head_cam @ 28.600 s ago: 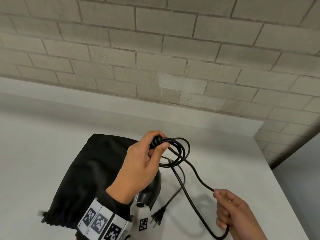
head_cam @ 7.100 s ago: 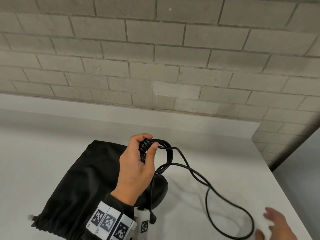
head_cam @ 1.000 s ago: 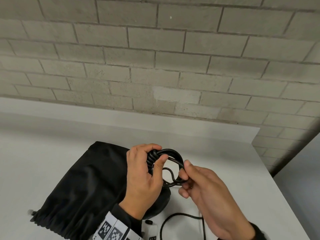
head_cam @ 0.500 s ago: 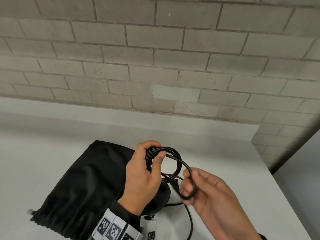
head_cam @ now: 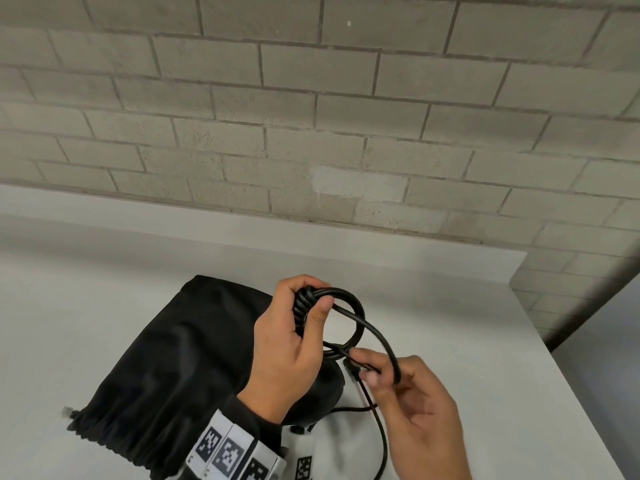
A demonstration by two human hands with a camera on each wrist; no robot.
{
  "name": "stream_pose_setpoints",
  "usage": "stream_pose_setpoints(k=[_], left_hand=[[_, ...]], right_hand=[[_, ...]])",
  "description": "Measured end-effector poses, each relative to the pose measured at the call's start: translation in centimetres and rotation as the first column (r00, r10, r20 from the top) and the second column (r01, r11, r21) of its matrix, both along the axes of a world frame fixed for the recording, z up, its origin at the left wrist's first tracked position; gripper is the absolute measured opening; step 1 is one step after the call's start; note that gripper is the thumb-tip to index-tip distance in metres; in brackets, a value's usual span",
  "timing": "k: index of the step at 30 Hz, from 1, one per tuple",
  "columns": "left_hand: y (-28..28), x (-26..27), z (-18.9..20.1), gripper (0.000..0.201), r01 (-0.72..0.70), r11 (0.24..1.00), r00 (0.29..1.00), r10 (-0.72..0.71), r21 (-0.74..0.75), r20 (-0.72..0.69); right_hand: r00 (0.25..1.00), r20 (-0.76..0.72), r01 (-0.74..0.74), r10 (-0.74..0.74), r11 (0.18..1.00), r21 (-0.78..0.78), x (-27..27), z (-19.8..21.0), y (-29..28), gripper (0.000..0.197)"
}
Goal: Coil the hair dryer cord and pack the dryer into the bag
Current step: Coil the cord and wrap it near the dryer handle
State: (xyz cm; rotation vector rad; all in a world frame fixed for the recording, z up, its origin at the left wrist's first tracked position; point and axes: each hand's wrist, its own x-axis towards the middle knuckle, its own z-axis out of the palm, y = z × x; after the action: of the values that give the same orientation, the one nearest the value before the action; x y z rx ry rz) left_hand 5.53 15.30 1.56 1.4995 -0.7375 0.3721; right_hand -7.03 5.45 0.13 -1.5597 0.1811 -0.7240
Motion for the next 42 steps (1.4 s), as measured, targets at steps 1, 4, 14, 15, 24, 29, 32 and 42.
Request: stream_pose_setpoints(k=[1,4,14,15,24,29,32,42], left_hand=[[0.1,0.1,0.0,0.017,-0.005,1.0,1.0,0.005,-0.002,-0.001],[0.3,0.4,0.0,0.015,-0.017,1.0,1.0,0.017,0.004,0.004],[0.3,0.6,0.0,0.017,-0.032,0.999,0.999,0.032,0.007,-0.02],[0.4,0.7,0.0,0.019,-0.042,0.999,0.999,0.042,0.0,-0.024],[0.8,1.2,-0.1,0.022,-0.066,0.998,0.997,0.066,0.005,-0.03],[1.5,1.7,0.0,0.014,-0.094,0.996,0.995,0.095,0.007,-0.019],[1.4,1.5,0.0,0.015,-0.075,0.997,0.997,0.076,0.027,-0.02],[0.5,0.3,0.2,0.019,-0.009,1.0,0.999,0.01,0.01,-0.034]], right_hand=[[0.999,0.017,0.029,-0.03,0.999,0.045,0.0,0.4,-0.2,0.01],[0.999,-0.018,0.031,-0.028,0.983,0.181,-0.5,0.8,-1.9,0.028],[0.934,-0.142,-0.2,0.327,0.81,0.551,-2.9,0.0,-4.6,0.064],[0.925,-0.208,-0.202,0.319,0.873,0.444,-3.0,-0.5,-5.0,0.064],[0.967,-0.082,-0.094,0.241,0.64,0.763,-4.1,-3.1,-4.2,0.071],[0.941,-0.283,0.019,0.184,0.808,0.589,-5.4,-2.9,-5.9,0.055],[0.917,-0.387,0.217,-0.099,0.937,0.275,-5.6,-4.1,-7.1,0.026],[0.913,-0.036,0.388,-0.406,0.893,-0.228,-1.3,-1.7,-0.1,0.014]])
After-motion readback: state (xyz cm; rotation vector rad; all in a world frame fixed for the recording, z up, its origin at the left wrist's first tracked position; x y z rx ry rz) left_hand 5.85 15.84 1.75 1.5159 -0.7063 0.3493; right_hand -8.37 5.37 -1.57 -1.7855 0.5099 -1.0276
